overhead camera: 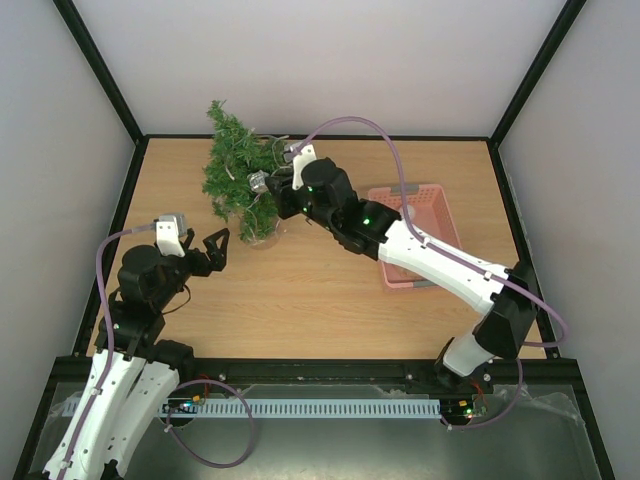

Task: Decorate the small christmas tree
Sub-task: Place the decoration item on the Christmas tree.

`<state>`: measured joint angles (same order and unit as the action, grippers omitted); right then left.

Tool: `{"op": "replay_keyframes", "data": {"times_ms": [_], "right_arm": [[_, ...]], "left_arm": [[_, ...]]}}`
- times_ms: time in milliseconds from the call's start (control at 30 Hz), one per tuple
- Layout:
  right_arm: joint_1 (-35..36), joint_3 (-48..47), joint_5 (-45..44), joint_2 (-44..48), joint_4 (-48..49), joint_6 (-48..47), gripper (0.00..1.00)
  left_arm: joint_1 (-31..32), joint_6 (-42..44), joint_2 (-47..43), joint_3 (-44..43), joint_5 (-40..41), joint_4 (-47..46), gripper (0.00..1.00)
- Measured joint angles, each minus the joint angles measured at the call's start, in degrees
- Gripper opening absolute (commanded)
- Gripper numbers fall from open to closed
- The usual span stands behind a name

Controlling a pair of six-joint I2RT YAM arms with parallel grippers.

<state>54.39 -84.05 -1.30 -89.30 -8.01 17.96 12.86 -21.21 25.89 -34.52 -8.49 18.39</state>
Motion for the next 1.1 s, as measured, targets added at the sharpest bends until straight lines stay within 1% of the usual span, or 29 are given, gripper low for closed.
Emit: {"op": "replay_keyframes", "data": {"times_ms": [133,267,567,800,1100], "right_arm": [[0.0,0.0,0.8,-0.9,0.1,0.7,0.25],[0.0,0.0,1.0,-2.7,0.1,0.9,0.22],[0.0,-3.7,0.8,-6.1,0.1,0.9,0.22],[0.0,-4.5,-1.5,-6.3,-0.5,0.9,0.22],[0.0,-4.5,-5.0,-5.2,-4.0,0.7,0.23]], "left_arm": [[0.0,0.0,0.0,0.0,0.0,0.0,0.99],[0.0,0.0,-0.1,0.0,0.0,0.0,0.99],[0.0,0.0,-0.4,0.0,0.4,0.0,0.99],[0.0,0.0,-0.4,0.0,0.6,0.0,0.99],[0.0,0.0,-0.4,0.0,0.6,0.0,0.99]]}}
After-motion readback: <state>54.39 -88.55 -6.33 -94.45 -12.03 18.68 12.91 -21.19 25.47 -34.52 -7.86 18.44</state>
